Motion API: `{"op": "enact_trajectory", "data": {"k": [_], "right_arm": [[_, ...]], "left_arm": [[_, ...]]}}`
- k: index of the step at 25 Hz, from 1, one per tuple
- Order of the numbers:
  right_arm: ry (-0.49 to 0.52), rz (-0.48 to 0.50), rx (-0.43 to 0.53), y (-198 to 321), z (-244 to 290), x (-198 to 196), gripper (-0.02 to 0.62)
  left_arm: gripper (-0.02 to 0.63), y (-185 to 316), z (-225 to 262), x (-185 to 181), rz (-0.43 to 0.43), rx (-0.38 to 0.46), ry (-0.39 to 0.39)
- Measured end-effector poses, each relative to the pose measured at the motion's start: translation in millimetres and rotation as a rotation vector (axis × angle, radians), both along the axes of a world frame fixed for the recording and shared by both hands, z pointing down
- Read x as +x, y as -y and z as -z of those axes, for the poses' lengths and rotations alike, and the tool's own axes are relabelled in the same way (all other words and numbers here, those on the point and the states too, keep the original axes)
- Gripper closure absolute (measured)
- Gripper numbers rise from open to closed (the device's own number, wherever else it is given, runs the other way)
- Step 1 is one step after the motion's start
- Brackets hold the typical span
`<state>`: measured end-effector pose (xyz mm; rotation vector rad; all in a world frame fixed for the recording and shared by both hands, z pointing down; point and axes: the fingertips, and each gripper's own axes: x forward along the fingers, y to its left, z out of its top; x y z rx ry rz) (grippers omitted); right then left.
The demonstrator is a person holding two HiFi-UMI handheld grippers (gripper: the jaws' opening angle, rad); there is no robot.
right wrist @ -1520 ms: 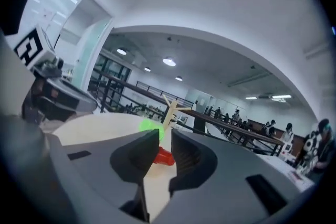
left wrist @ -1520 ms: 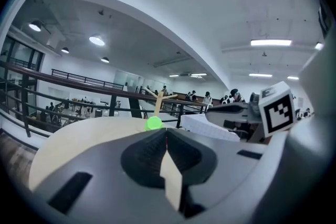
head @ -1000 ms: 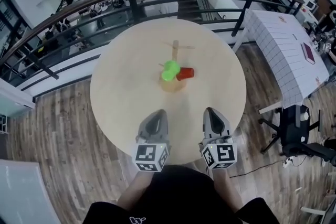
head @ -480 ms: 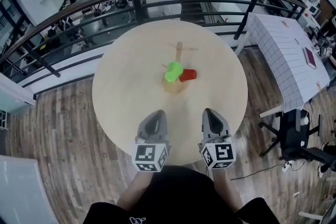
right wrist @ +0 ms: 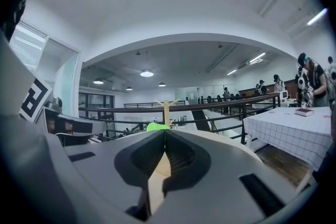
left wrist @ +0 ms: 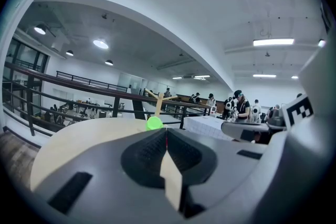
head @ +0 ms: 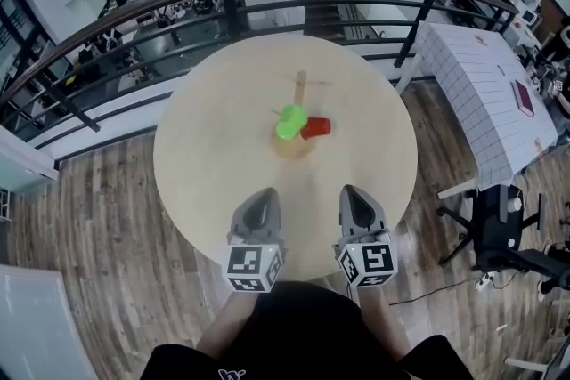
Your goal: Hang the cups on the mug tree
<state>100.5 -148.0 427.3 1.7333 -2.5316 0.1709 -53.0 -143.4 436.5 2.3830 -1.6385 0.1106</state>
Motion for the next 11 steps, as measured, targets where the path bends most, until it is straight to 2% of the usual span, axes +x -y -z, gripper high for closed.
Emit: {"op": "enact_trajectory", "data": {"k": [11], "right_arm": [[0.004,0.01,-0.012,1.4,-4.1,-1.8,0.584]], "left_arm": [[0.592,0.9,-4.0,6.3,-0.018,-0.01,0.005]]}}
